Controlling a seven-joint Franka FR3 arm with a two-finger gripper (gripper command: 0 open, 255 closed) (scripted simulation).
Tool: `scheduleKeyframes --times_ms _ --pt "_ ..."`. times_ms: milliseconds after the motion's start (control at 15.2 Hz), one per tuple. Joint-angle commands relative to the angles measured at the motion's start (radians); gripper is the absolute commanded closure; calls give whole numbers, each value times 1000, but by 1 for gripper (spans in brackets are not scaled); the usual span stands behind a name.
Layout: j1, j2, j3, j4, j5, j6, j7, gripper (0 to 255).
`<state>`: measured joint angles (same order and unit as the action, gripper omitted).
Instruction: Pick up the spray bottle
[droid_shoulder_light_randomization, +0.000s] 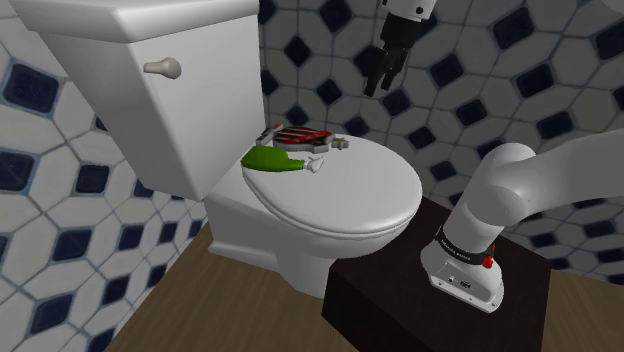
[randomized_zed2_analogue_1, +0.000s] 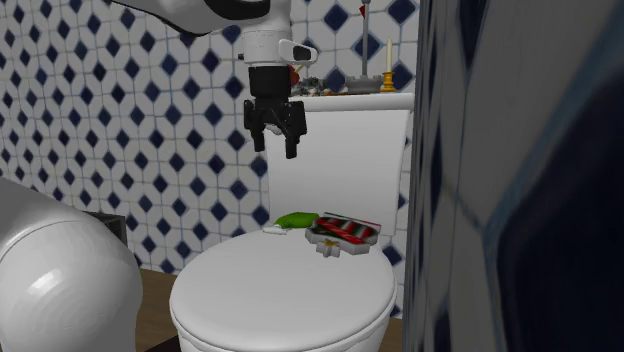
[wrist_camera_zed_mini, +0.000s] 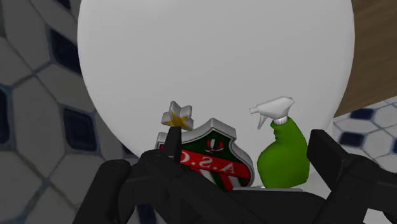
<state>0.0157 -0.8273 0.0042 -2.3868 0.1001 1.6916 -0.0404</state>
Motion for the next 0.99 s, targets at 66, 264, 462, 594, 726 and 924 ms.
scheduleKeyframes --times_ms 66,264,462,594,726,924 --pt "8 35 13 6 2 19 0 0" --pt "29 143 50 29 6 71 2 0" --pt "48 255 87 61 4 118 5 0" --pt "59 331 111 87 -1 145 9 0" --pt "69 408 135 116 -8 170 14 0" --pt "83 524 170 166 -25 201 25 0"
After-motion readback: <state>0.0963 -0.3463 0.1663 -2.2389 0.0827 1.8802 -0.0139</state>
